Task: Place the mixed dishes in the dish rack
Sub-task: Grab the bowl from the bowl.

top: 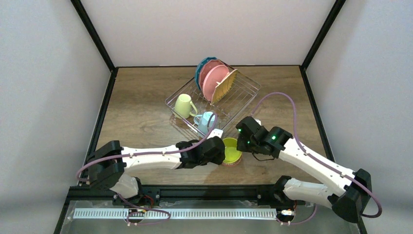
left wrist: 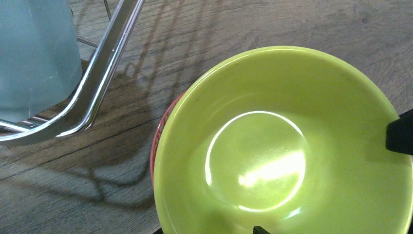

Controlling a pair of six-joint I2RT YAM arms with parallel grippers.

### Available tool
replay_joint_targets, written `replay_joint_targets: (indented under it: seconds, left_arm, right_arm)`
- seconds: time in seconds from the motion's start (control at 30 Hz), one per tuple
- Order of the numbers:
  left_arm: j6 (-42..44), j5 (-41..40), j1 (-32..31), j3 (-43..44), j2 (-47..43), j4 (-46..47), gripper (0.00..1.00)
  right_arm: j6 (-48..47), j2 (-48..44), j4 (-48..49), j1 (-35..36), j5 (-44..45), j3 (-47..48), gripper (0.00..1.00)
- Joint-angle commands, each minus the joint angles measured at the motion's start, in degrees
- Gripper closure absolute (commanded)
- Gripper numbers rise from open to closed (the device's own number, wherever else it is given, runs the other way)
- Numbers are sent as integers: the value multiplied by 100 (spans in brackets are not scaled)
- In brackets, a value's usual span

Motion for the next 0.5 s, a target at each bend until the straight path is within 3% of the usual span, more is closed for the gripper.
replay_joint_targets:
  seconds: [0.0, 0.13, 0.2, 0.37, 0.47]
  left_arm:
    - [-85, -100, -32, 106, 62, 89, 0]
    - [-165, -176, -32, 104, 44, 88, 1]
    - [-186, -203, -32, 98, 1, 117, 8]
    - [-217, -208, -32, 70, -98, 208, 59]
    - [-262, -237, -34, 86, -130, 201, 75]
  right_arm:
    - [139, -210, -63, 42, -60, 215, 99]
    - [158, -285, -65, 41, -159, 198, 99]
    - [153, -313, -60, 39, -178, 174, 99]
    - [135, -354, -24, 35, -232, 164, 99]
    - [99, -325, 9, 34, -248, 175, 99]
